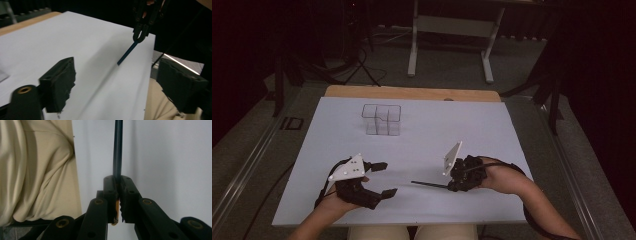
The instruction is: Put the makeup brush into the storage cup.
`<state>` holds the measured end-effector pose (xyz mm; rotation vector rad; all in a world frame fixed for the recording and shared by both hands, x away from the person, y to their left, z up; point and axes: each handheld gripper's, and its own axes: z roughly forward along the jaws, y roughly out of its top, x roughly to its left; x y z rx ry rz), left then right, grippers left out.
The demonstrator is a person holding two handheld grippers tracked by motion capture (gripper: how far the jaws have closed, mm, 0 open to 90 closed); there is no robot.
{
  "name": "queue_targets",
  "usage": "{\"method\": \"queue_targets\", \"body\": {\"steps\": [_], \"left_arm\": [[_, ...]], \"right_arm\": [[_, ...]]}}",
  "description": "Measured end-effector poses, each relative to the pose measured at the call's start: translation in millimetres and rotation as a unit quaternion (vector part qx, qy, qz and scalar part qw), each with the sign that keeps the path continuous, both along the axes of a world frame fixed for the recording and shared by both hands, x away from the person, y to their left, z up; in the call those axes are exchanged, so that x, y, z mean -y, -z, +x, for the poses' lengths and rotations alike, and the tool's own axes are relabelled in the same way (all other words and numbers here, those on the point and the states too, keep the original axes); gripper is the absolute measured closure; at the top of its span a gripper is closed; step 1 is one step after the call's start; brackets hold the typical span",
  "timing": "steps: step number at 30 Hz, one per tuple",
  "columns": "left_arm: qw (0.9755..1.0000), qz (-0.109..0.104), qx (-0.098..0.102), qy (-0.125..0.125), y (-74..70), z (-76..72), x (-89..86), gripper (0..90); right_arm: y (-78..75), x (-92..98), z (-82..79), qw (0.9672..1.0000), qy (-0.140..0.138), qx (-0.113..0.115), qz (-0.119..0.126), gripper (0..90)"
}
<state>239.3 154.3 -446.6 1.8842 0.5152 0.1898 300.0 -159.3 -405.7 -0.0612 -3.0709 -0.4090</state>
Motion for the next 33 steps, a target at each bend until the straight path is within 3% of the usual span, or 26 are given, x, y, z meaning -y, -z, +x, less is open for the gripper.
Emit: {"method": "queue_targets", "body": {"steps": [6, 11, 20, 26, 33], "left_arm": [[0.9994, 0.014, -0.011, 0.029, 2.9, 5.8, 18.8, 26.4], [0.9978, 0.032, -0.024, 0.052, 6.0, 9.6, 32.1, 40.9], [0.9913, 0.073, -0.044, 0.100, 13.9, 16.2, 52.5, 55.8], [0.9885, 0.079, -0.050, 0.119, 17.7, 17.2, 58.3, 70.3], [0.9859, 0.088, -0.058, 0.130, 18.6, 18.2, 63.3, 75.4]], "right_arm": [[-1.6, -6.8, -3.6, 0.9999, -0.014, -0.001, 0.001, 84.1], [-1.9, -11.8, -5.7, 0.9997, -0.025, -0.002, 0.006, 84.1], [-2.6, -20.5, -10.5, 0.9989, -0.046, -0.008, -0.002, 84.1], [-4.1, -24.0, -11.8, 0.9984, -0.056, -0.009, -0.002, 84.1], [-2.8, -29.0, -13.1, 0.9977, -0.065, -0.009, -0.014, 84.1]]}}
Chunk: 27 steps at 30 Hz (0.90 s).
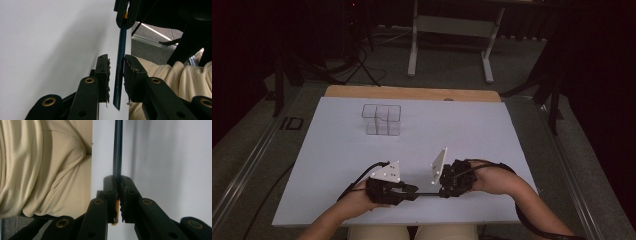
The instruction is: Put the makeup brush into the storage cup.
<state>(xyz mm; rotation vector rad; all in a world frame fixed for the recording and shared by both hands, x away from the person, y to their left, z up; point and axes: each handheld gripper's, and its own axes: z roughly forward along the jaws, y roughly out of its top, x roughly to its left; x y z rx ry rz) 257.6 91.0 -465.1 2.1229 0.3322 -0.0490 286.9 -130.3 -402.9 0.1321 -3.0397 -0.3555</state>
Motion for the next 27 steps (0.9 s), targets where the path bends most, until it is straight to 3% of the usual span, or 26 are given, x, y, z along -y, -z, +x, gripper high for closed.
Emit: {"method": "queue_targets", "body": {"steps": [5, 13, 21, 24, 27], "left_arm": [[0.9997, 0.020, -0.003, 0.010, 1.8, 0.2, 5.3, 78.9], [0.9991, 0.028, -0.012, 0.028, 3.4, -0.3, 8.7, 85.3], [0.9993, 0.013, -0.020, 0.030, 4.6, -1.2, 3.9, 86.0], [0.9997, -0.002, -0.021, 0.014, 5.0, -0.8, -3.4, 86.0], [0.9996, -0.009, -0.025, 0.006, 5.1, -0.3, -8.4, 86.0]], "right_arm": [[-0.6, -3.5, 0.1, 1.0000, -0.003, 0.000, -0.001, 84.1], [0.2, -7.2, -0.9, 0.9999, -0.012, 0.003, -0.010, 83.9], [0.3, -5.6, -0.6, 0.9999, -0.010, -0.005, 0.002, 82.6], [-1.5, -0.3, 2.2, 0.9996, 0.013, 0.000, 0.025, 73.3], [-3.1, 4.5, 4.0, 0.9988, 0.025, 0.002, 0.041, 70.4]]}}
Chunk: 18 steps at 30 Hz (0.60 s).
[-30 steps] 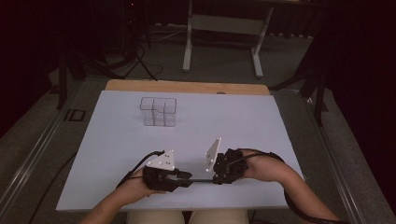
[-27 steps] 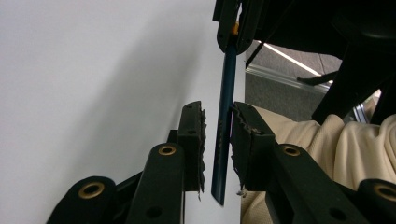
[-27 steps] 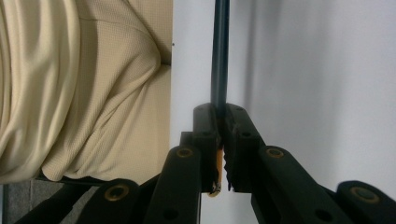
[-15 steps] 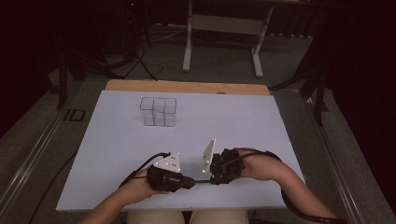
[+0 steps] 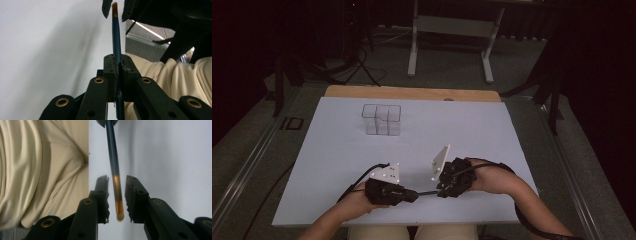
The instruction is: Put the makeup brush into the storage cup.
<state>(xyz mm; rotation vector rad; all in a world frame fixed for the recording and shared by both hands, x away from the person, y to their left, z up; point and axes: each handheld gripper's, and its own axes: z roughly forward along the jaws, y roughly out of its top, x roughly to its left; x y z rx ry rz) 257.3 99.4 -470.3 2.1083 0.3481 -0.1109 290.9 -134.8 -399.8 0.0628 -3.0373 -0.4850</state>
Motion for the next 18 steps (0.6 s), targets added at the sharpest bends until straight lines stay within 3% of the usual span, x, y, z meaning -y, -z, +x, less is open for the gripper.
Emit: {"method": "queue_targets", "body": {"steps": [2, 4, 7, 12, 18], "left_arm": [[1.0000, -0.005, -0.002, -0.007, 0.6, -0.1, -4.3, 86.0], [0.9994, -0.026, -0.016, -0.014, 1.1, 0.7, -9.3, 86.0], [0.9993, -0.028, -0.007, -0.022, 1.0, -0.3, -13.2, 86.0], [0.9993, -0.031, -0.003, -0.020, 1.1, -2.7, -12.2, 86.0], [0.9996, -0.026, -0.001, -0.012, -0.2, -3.2, -7.5, 86.0]], "right_arm": [[-2.5, 7.9, 1.9, 0.9995, 0.018, 0.011, 0.022, 66.8], [-3.6, 12.5, 3.5, 0.9990, 0.029, 0.011, 0.033, 66.7], [-3.9, 16.2, 3.7, 0.9985, 0.032, 0.019, 0.040, 66.4], [-2.4, 16.4, 2.8, 0.9984, 0.026, 0.024, 0.045, 68.3], [-0.7, 10.9, 1.7, 0.9992, 0.012, 0.018, 0.034, 74.2]]}}
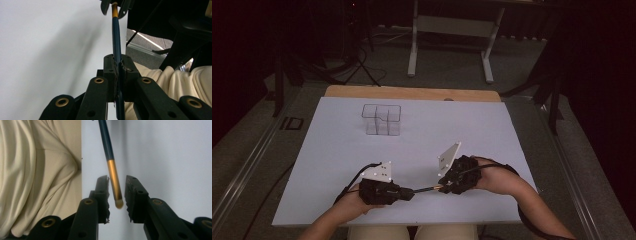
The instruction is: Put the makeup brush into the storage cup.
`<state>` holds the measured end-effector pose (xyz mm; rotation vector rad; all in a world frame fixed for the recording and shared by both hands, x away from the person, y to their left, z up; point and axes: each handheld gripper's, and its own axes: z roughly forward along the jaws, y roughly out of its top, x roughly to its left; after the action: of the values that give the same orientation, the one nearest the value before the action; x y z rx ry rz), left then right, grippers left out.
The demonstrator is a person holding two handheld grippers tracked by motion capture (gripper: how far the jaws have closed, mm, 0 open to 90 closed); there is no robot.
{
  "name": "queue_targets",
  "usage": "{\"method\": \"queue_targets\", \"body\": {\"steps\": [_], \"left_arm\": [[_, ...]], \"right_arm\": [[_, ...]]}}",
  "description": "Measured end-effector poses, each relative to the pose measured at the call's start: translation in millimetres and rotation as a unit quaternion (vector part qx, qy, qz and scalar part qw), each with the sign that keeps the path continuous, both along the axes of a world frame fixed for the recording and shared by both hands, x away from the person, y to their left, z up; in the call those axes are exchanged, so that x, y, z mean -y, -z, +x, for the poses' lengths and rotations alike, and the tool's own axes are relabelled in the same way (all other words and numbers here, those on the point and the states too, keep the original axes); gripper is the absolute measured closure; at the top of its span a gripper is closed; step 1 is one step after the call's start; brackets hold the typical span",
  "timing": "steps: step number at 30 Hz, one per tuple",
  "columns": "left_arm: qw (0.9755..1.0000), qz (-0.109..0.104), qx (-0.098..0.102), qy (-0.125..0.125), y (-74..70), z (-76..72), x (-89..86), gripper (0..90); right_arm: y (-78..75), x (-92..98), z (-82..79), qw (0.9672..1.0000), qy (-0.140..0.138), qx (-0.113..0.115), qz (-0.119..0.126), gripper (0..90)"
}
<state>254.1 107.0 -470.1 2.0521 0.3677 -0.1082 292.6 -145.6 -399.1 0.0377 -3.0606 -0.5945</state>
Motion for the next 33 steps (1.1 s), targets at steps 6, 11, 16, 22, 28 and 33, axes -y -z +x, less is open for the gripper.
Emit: {"method": "queue_targets", "body": {"steps": [6, 11, 16, 22, 28, 33], "left_arm": [[1.0000, -0.001, 0.002, 0.003, -1.3, 0.5, 1.9, 86.0], [0.9999, -0.001, -0.003, 0.013, 0.8, 0.4, 3.9, 85.8], [0.9998, 0.005, -0.010, 0.014, 2.0, 1.6, 6.8, 82.4], [0.9999, 0.006, 0.004, 0.009, -4.1, 2.1, 8.8, 70.2], [0.9996, 0.017, 0.002, 0.022, -8.6, 2.9, 14.8, 69.1], [0.9988, 0.033, 0.000, 0.037, -9.3, 4.1, 23.0, 71.5]], "right_arm": [[1.9, -4.9, 0.8, 0.9996, -0.018, -0.002, -0.021, 80.9], [2.1, -6.0, -1.8, 0.9986, -0.035, -0.010, -0.038, 82.9], [4.8, -6.8, -3.6, 0.9969, -0.048, -0.027, -0.056, 84.3], [7.5, -5.4, -4.1, 0.9955, -0.054, -0.039, -0.068, 84.4], [8.4, -7.0, -3.2, 0.9954, -0.054, -0.039, -0.069, 84.4], [8.5, -10.1, -2.8, 0.9949, -0.058, -0.038, -0.074, 84.4]]}}
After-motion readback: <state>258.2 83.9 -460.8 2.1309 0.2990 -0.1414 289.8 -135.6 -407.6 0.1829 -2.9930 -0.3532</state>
